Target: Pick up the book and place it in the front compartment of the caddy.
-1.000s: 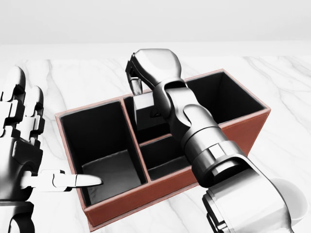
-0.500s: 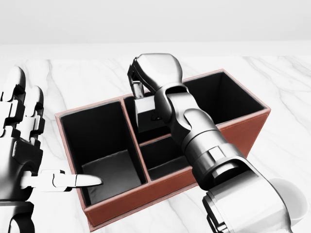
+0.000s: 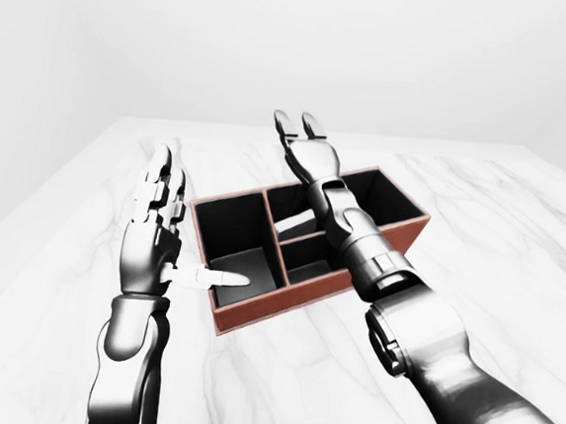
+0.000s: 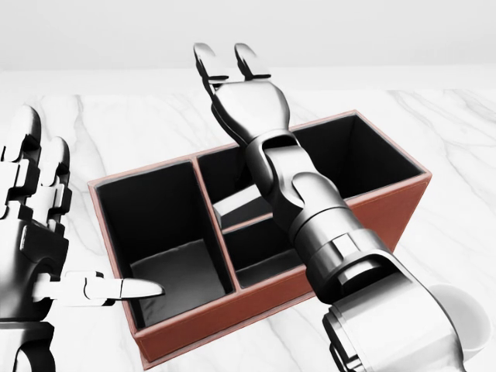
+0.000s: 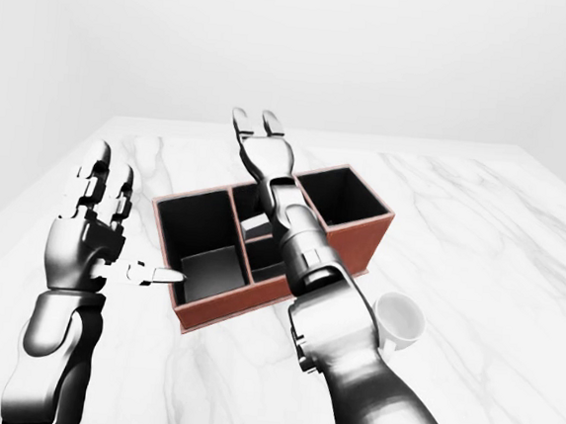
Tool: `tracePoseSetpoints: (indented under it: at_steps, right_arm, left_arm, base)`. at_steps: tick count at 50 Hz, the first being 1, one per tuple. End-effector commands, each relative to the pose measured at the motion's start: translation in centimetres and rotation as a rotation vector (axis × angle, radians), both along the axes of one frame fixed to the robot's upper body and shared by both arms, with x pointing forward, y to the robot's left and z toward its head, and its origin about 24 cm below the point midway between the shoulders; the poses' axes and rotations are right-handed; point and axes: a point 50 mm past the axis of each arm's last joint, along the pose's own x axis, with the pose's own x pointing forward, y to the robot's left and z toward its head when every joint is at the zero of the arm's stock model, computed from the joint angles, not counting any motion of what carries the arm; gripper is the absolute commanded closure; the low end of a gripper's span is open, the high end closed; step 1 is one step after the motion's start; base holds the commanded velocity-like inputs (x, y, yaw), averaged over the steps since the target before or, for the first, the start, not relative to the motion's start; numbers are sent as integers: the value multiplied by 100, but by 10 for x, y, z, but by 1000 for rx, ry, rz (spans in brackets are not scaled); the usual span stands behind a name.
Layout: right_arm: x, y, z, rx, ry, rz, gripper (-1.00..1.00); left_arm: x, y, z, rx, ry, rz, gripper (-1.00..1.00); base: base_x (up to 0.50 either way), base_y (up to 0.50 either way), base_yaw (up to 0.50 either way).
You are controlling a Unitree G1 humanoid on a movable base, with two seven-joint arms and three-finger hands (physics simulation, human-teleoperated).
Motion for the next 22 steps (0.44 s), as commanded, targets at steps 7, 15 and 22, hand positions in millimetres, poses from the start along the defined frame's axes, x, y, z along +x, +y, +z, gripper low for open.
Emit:
tracePoseSetpoints:
  at_steps: [7,15,22]
  right_arm:
    - [0,0,1,3,0,2,-100]
    - [-1,-3,9,54,-13,10,-100]
    - [-4,-6,19,143,-12,33,-100]
  left_arm:
    - [0,0,1,1,-5,1,-100]
    - [-1,0,2,1,-8,-1,-100]
    - [-2,0,2,2,-8,-1,-100]
  base:
    - [0,0,0]
    - [0,0,0]
    - [0,0,0]
